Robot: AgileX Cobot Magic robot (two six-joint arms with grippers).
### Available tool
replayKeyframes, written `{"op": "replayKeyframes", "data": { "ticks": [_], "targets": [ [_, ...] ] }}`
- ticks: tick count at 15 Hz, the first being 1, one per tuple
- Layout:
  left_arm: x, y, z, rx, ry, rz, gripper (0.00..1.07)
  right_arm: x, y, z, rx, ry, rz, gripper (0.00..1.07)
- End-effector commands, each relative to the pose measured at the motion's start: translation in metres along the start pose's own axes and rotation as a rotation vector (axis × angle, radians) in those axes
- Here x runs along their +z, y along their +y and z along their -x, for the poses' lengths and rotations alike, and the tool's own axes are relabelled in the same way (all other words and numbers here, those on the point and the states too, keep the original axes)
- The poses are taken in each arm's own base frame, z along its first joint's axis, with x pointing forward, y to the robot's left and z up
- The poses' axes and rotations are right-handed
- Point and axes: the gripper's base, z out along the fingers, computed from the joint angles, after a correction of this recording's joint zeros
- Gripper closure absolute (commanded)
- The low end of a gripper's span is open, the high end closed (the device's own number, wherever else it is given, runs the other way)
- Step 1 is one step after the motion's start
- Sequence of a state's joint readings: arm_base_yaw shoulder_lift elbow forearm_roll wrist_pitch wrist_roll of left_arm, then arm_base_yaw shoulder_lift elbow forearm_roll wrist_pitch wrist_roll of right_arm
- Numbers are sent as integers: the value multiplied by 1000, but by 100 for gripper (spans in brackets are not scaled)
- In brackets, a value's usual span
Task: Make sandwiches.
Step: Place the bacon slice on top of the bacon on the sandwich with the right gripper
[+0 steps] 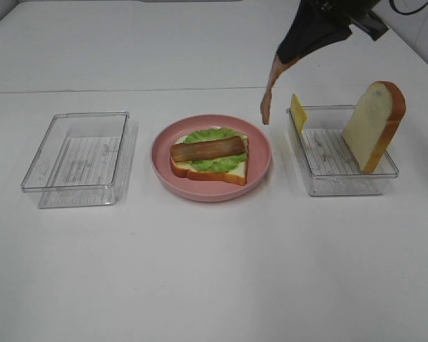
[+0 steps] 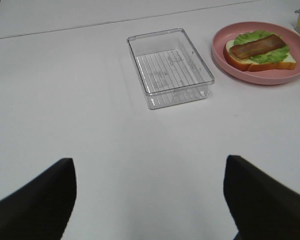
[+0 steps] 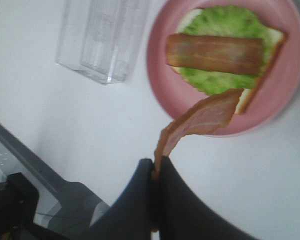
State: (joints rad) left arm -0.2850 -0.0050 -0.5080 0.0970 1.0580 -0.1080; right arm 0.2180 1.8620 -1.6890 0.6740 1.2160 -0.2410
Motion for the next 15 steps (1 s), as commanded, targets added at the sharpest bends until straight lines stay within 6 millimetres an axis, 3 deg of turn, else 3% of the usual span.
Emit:
{"op": "replayKeyframes", "data": {
  "ticks": [1, 4, 7, 9, 10, 11, 13, 15],
  "targets": [
    [-2, 0, -2, -3, -21, -1, 29, 6, 18, 5, -69, -49, 84, 107],
    [-2, 0, -2, -3, -22, -2, 29, 44, 49, 21, -121, -203, 79, 107],
    [-2, 0, -2, -3, -22, -2, 29, 83, 54, 28, -62, -219, 138, 107],
    [-2, 0, -2, -3, -22, -2, 29, 113, 43, 38, 48, -251, 188, 107],
    [-2, 0, -2, -3, -22, -2, 29, 142, 26, 44, 153, -262, 232, 107],
    [-2, 0, -2, -3, -22, -2, 29, 142, 26, 44, 153, -262, 232, 107],
    [-2, 0, -2, -3, -22, -2, 29, 169, 5, 43, 184, -227, 193, 107],
    [-2, 0, -2, -3, -22, -2, 29, 168, -8, 42, 191, -201, 146, 107]
  ]
}}
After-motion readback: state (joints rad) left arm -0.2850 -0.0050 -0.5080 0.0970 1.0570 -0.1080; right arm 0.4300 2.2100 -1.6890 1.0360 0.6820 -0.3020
